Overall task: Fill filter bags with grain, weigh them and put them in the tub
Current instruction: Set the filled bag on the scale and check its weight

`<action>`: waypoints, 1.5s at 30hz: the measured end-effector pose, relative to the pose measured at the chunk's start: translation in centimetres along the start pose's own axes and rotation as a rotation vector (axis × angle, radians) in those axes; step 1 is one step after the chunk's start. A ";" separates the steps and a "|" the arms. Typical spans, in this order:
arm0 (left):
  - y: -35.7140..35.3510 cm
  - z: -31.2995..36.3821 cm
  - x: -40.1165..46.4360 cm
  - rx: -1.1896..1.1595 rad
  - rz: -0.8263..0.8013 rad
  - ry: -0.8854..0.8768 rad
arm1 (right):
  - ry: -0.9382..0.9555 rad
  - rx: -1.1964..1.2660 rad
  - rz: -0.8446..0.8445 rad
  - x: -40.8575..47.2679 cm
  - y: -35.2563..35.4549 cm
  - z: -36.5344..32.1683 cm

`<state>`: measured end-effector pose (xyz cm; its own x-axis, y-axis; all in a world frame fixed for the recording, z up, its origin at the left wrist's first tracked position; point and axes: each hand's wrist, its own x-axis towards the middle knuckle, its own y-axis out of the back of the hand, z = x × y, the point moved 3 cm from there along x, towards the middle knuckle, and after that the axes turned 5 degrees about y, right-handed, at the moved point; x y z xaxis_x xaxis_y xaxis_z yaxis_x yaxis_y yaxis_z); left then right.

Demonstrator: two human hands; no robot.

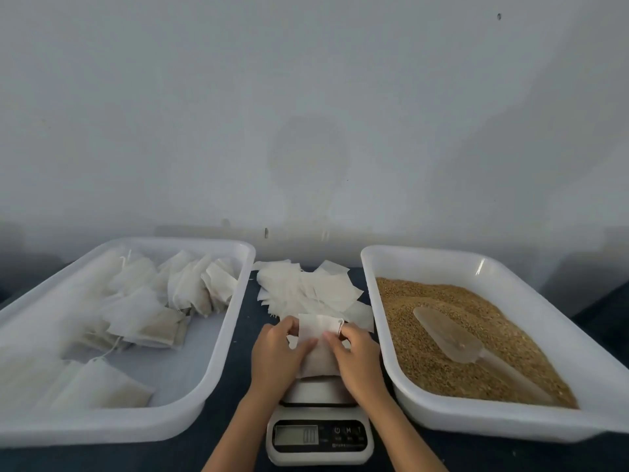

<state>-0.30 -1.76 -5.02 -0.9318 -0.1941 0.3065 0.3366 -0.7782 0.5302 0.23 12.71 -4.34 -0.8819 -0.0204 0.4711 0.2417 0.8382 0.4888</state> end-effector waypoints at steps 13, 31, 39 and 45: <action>2.0 -4.0 0.2 -0.476 0.096 0.274 | -0.203 0.395 -0.034 -1.7 1.0 2.6; 2.1 -3.9 0.2 -0.490 0.133 0.278 | -0.203 0.472 -0.005 -1.5 0.7 3.0; 0.6 -1.3 0.7 -0.198 -0.111 0.162 | -0.098 0.136 -0.051 0.6 -0.2 2.1; 0.6 2.0 2.1 0.173 -0.141 0.141 | -0.121 -0.056 -0.099 2.7 -1.5 -0.3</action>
<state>-1.74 -1.44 -2.50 -0.9769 -0.1816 0.1130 0.2086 -0.6919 0.6912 -2.36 11.28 -3.63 -0.9440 -0.0326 0.3284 0.1707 0.8033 0.5705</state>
